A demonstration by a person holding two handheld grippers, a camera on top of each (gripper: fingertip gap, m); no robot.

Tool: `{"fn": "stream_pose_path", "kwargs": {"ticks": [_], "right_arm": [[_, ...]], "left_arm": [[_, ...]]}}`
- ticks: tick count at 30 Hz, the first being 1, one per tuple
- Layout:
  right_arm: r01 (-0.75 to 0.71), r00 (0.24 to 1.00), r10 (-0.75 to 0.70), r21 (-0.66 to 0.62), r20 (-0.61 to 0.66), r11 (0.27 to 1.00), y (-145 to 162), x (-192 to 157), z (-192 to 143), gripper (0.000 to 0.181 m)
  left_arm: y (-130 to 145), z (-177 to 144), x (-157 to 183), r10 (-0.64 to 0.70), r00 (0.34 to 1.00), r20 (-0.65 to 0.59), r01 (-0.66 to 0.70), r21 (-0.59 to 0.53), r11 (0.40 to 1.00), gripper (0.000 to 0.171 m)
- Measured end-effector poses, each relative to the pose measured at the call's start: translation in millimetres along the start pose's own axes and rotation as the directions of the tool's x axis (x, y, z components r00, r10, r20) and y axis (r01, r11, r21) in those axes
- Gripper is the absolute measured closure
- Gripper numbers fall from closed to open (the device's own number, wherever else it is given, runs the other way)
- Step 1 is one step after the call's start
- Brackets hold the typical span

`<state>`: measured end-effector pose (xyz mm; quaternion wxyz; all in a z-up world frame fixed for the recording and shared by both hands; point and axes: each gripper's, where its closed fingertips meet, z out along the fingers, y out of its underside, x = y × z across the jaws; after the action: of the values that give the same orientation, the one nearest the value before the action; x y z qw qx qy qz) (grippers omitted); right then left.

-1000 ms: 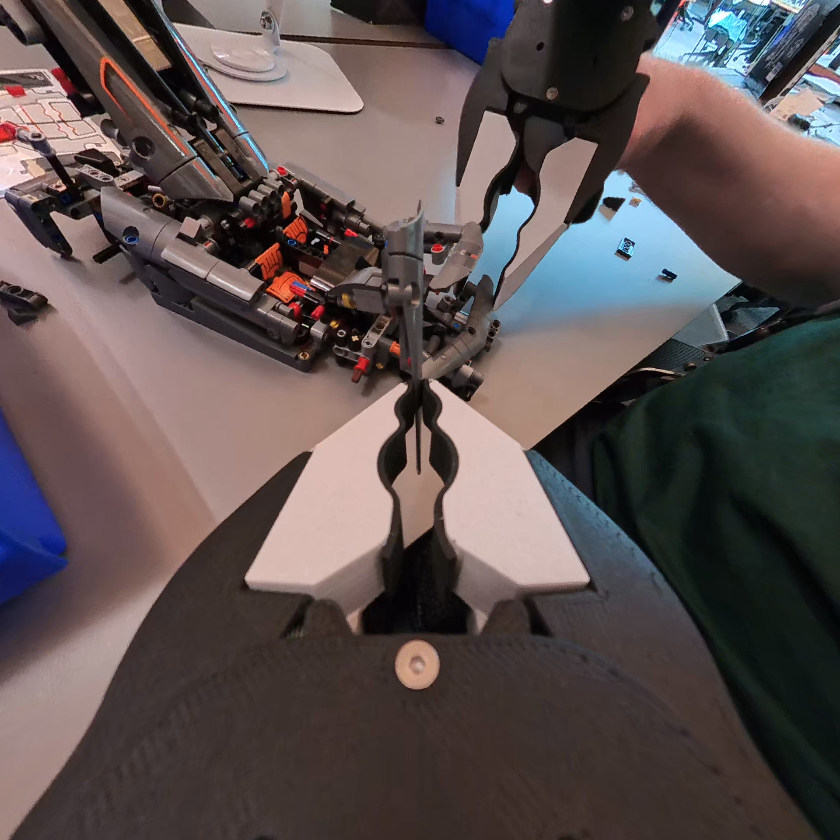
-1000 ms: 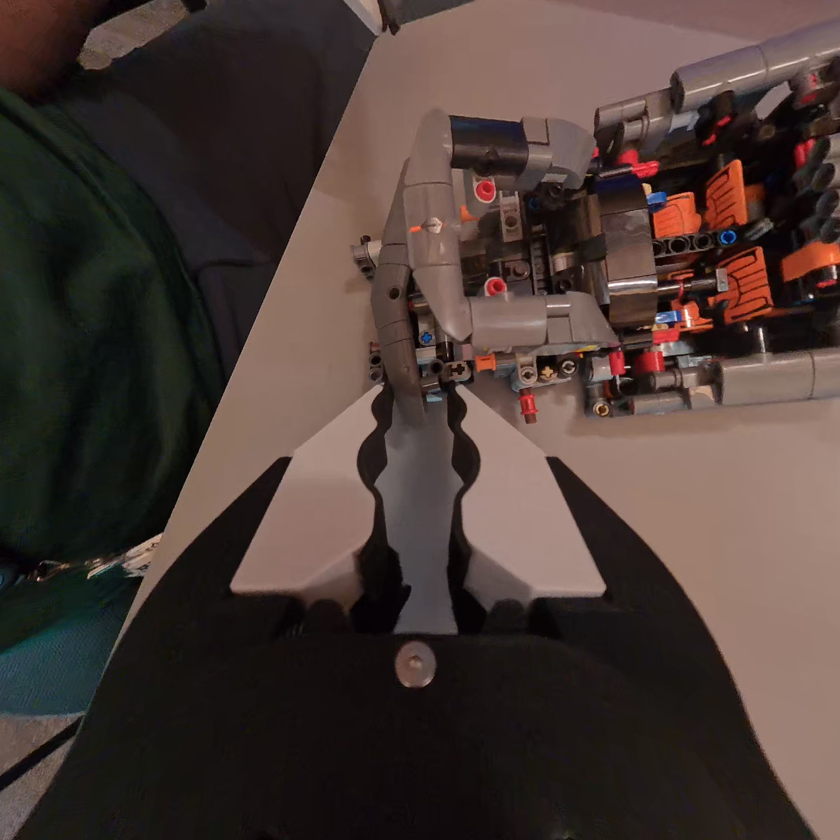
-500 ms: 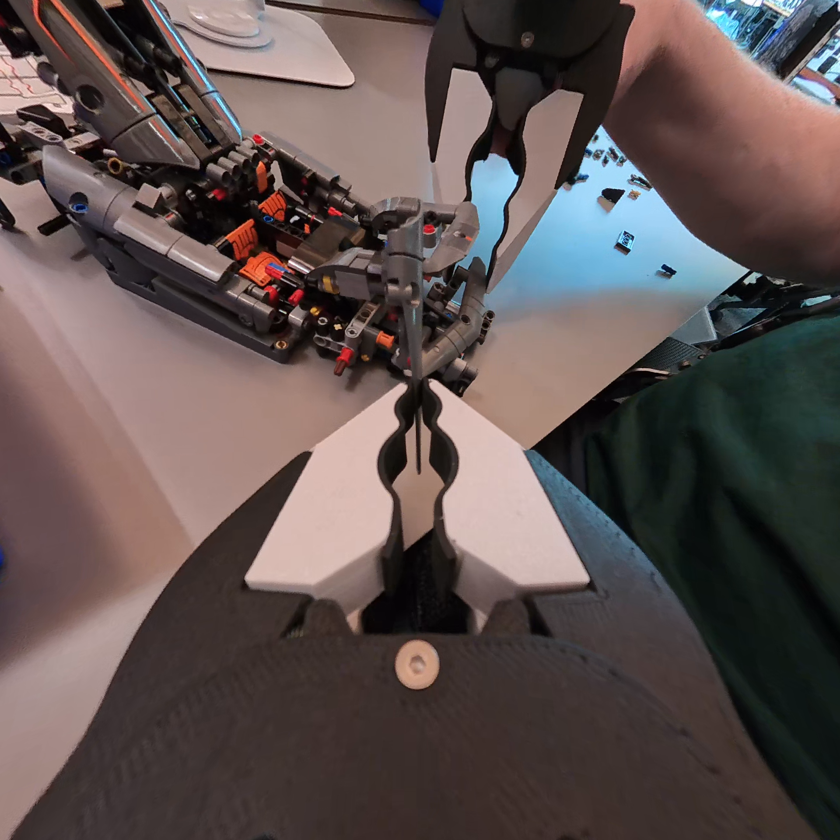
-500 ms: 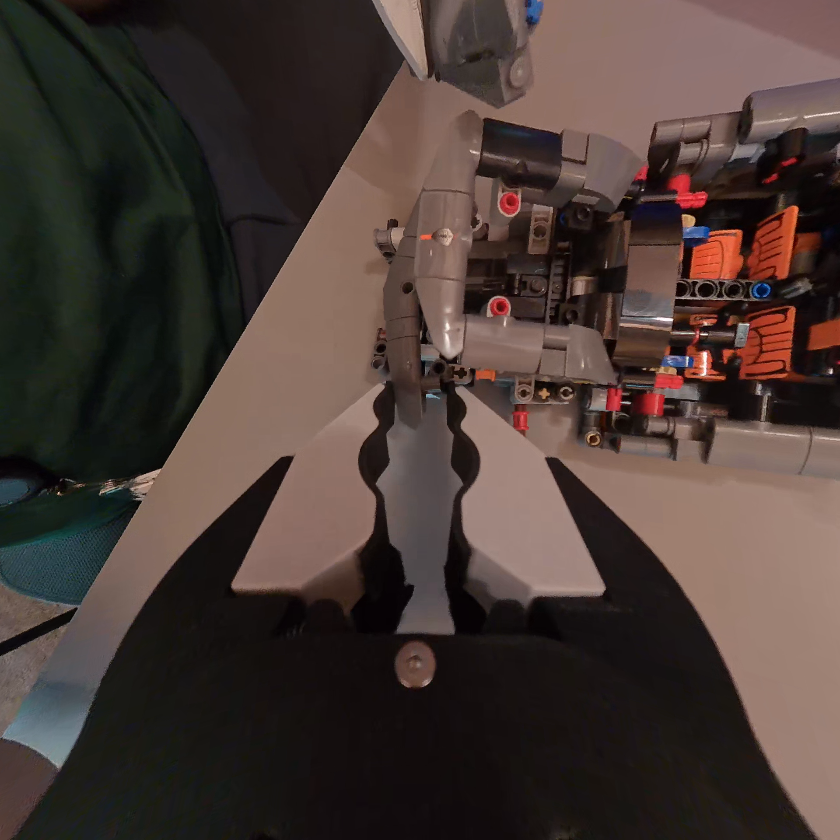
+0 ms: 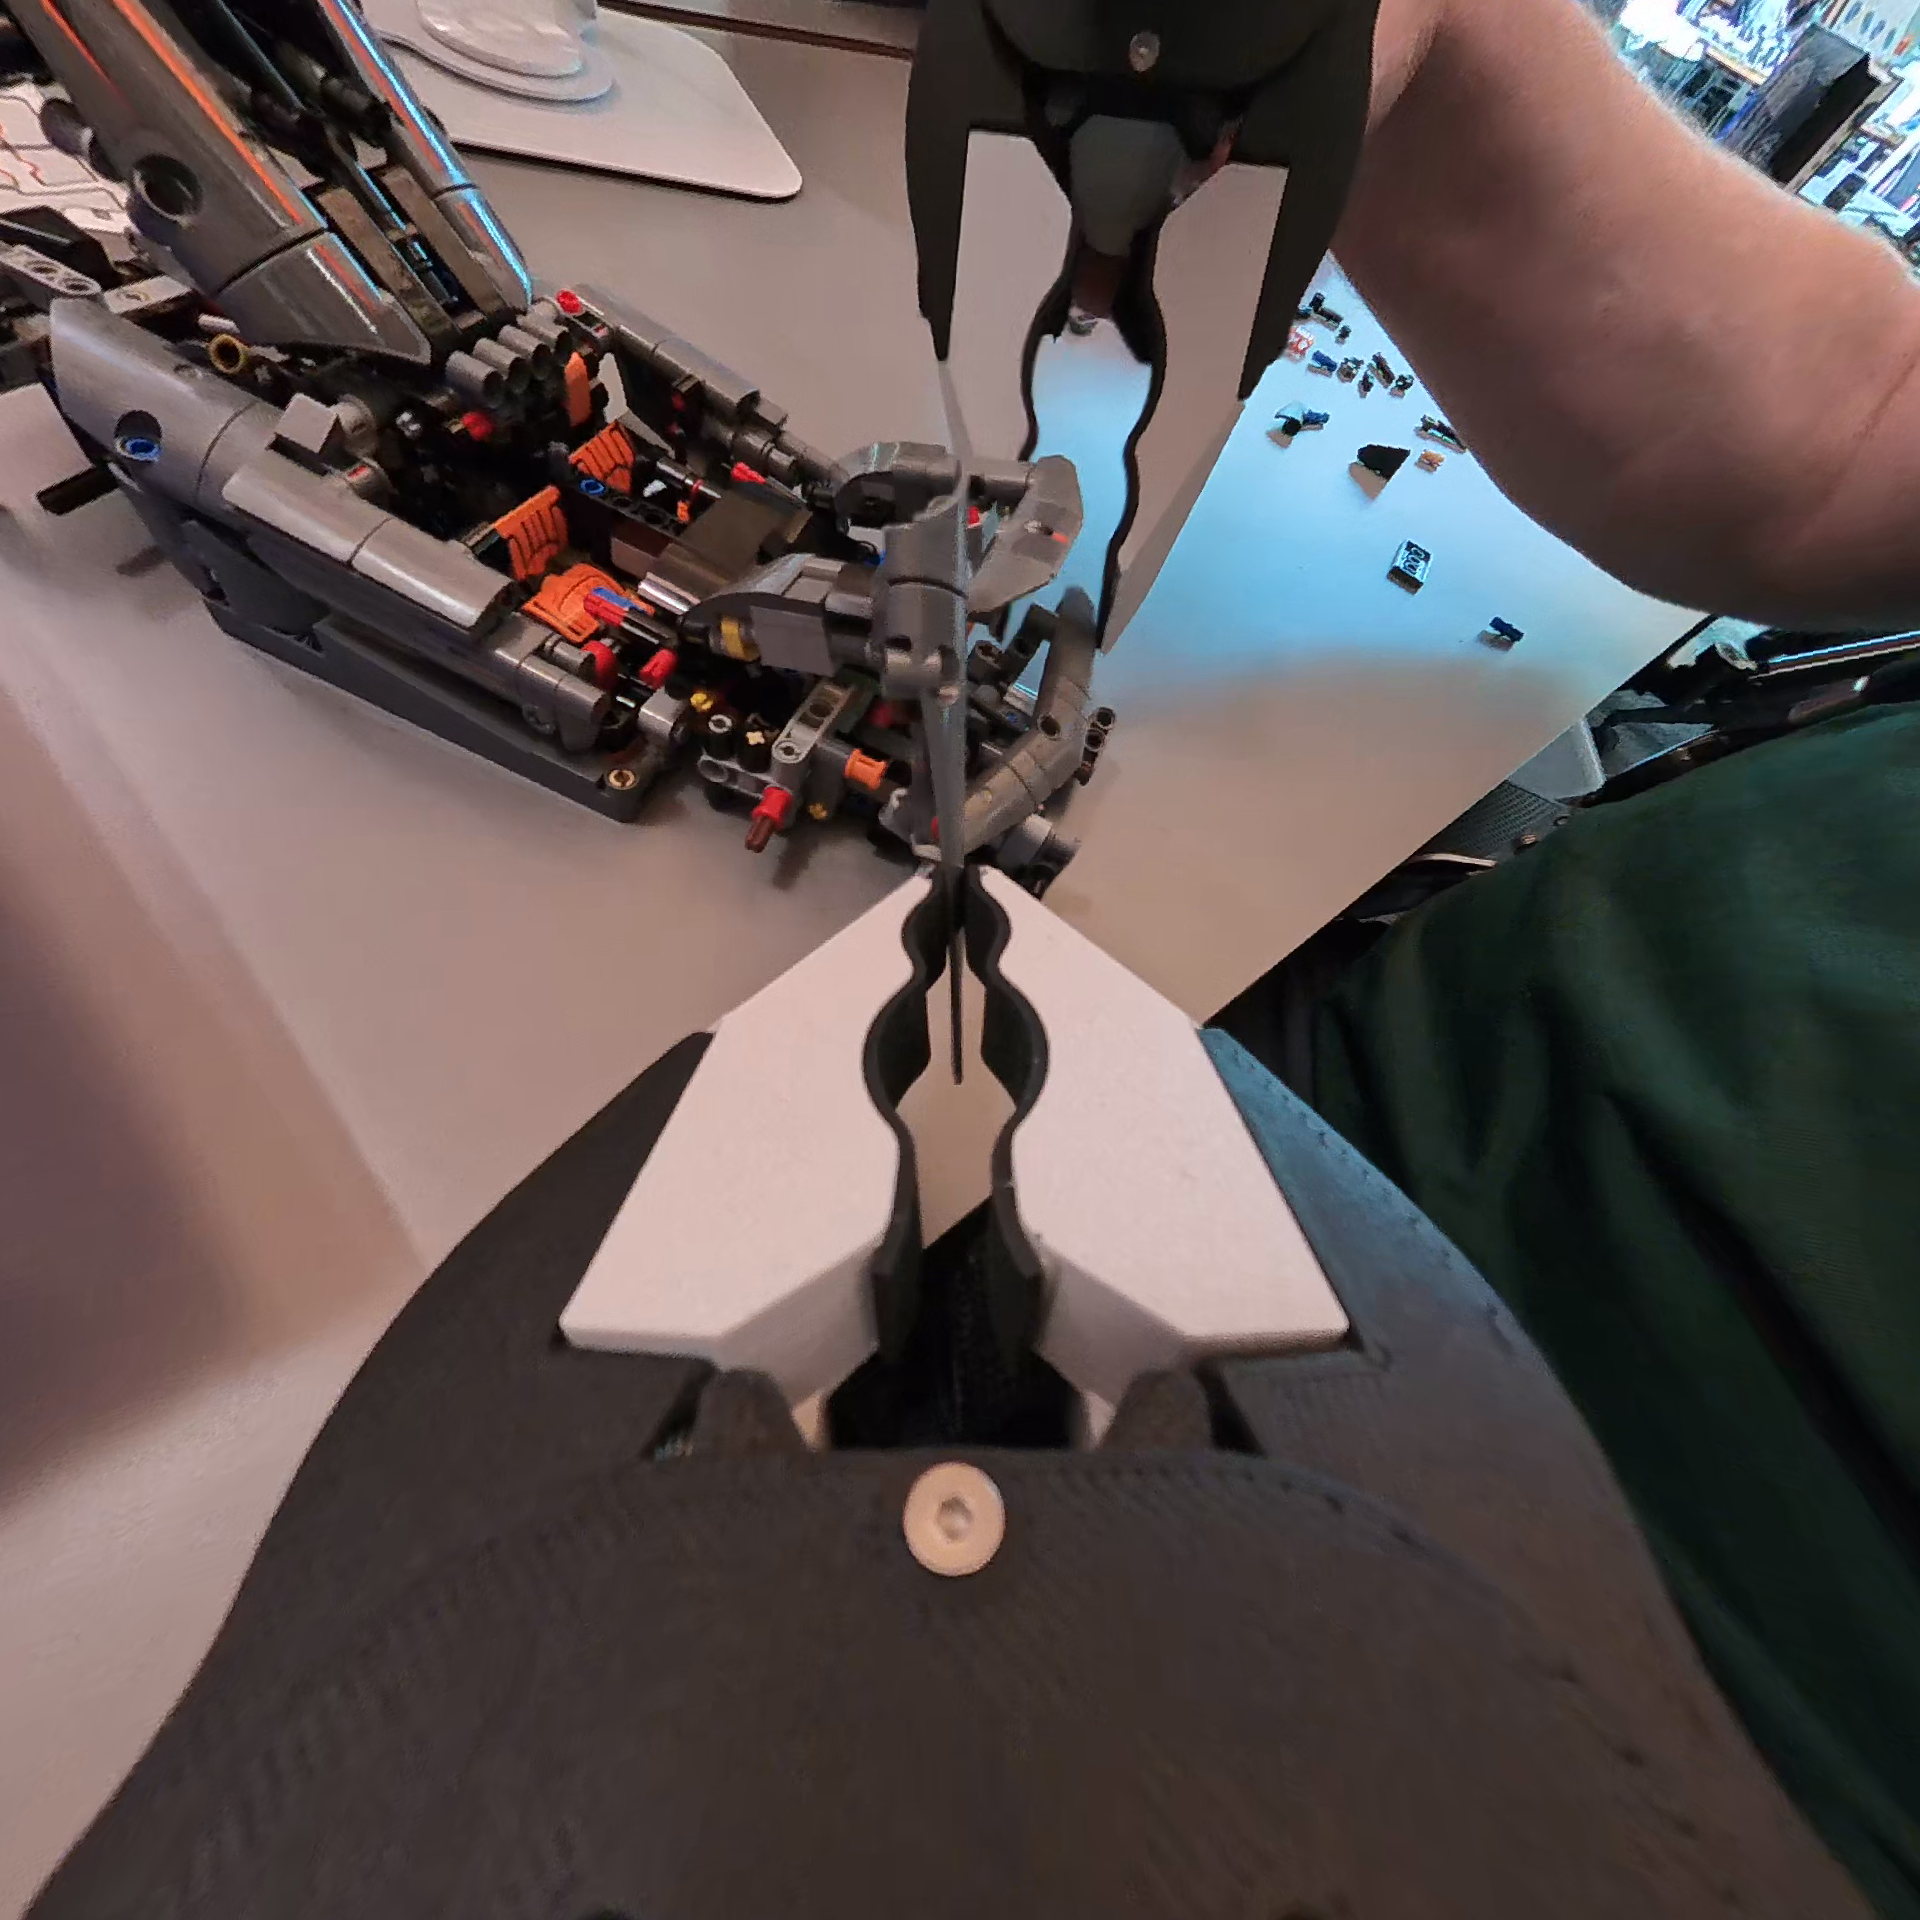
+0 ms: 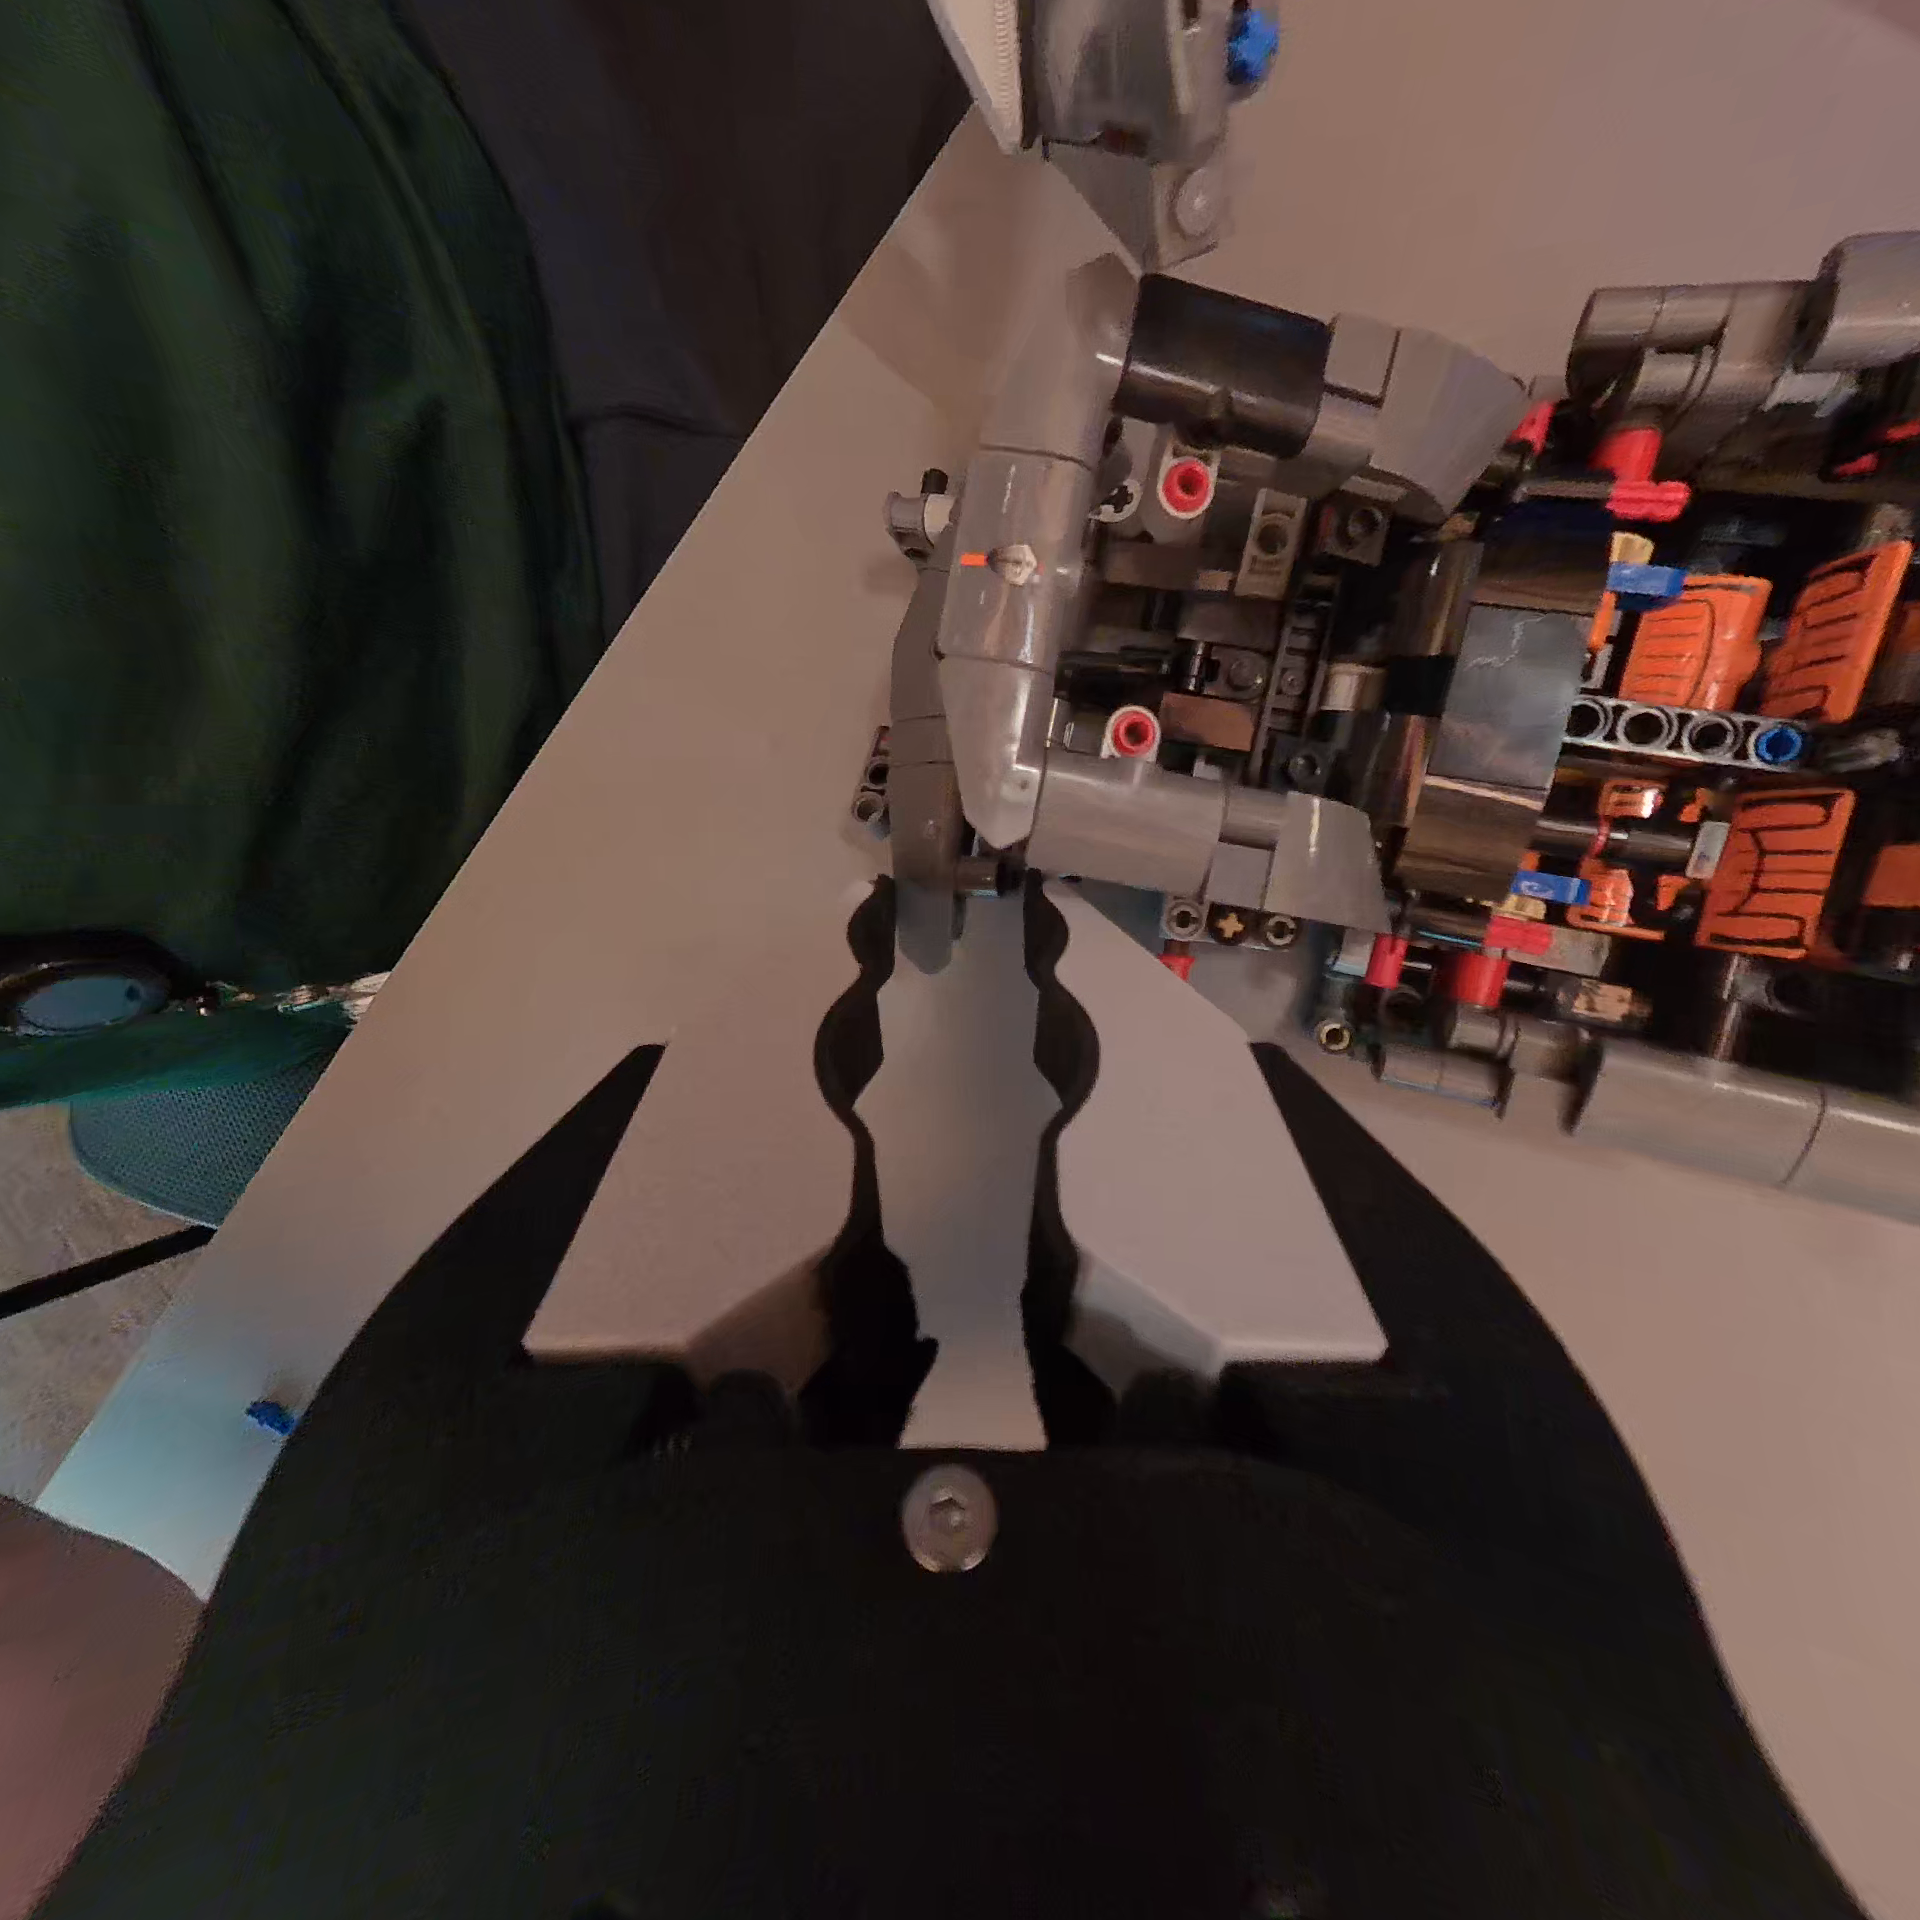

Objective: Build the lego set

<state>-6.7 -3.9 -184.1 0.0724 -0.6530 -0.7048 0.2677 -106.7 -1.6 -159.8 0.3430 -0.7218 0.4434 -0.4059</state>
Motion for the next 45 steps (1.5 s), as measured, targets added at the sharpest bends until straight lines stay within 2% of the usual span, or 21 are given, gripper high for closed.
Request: {"fn": "stream_pose_path", "kwargs": {"ticks": [4, 8, 14, 16, 20, 28, 31, 33, 45], "right_arm": [[-0.028, 0.999, 0.030, 0.047, -0.035, 0.998, 1.6, -3.8, -11.9, 0.144], [-0.085, 0.987, 0.104, 0.152, -0.126, 0.985, 7.0, 6.3, -40.0, 0.147], [-0.129, 0.915, 0.246, 0.345, -0.321, 0.930, 0.6, 60.1, -78.0, 0.129], [-0.173, 0.879, 0.313, 0.370, -0.360, 0.913, -0.1, 82.8, -83.8, 0.118], [-0.184, 0.813, 0.367, 0.399, -0.452, 0.899, -2.1, 128.3, -95.1, 0.110], [-0.311, 0.861, 0.415, 0.342, -0.295, 0.887, 3.2, 160.1, -58.2, 0.098], [-0.330, 0.892, 0.413, 0.357, -0.184, 0.874, -1.3, 153.0, -50.5, 0.118], [-0.324, 0.895, 0.407, 0.361, -0.184, 0.875, 1.1, 153.3, -48.3, 0.125], [-0.342, 0.886, 0.436, 0.417, -0.155, 0.842, 15.9, 140.6, -54.0, 0.128]], "left_arm": [[-1.5, -2.1, -2.7, -0.012, 1.000, 0.011, 0.012, 0.020, 1.000, 0.171], [-14.1, -6.6, -8.5, -0.020, 0.999, 0.034, 0.017, 0.073, 0.997, 0.171], [-29.1, -13.6, -19.8, -0.056, 0.996, 0.075, 0.044, 0.146, 0.988, 0.171], [-31.6, -16.1, -19.6, -0.064, 0.995, 0.071, 0.052, 0.159, 0.986, 0.171], [-33.0, -19.5, -19.5, -0.067, 0.995, 0.078, 0.053, 0.169, 0.984, 0.171], [-32.0, -23.8, -24.1, -0.082, 0.994, 0.074, 0.067, 0.182, 0.981, 0.171], [-31.0, -24.0, -26.4, -0.084, 0.994, 0.072, 0.070, 0.182, 0.981, 0.171], [-29.7, -23.3, -28.1, -0.089, 0.994, 0.069, 0.075, 0.182, 0.980, 0.171], [-28.7, -19.3, -31.7, -0.094, 0.994, 0.058, 0.082, 0.178, 0.981, 0.171]]}}
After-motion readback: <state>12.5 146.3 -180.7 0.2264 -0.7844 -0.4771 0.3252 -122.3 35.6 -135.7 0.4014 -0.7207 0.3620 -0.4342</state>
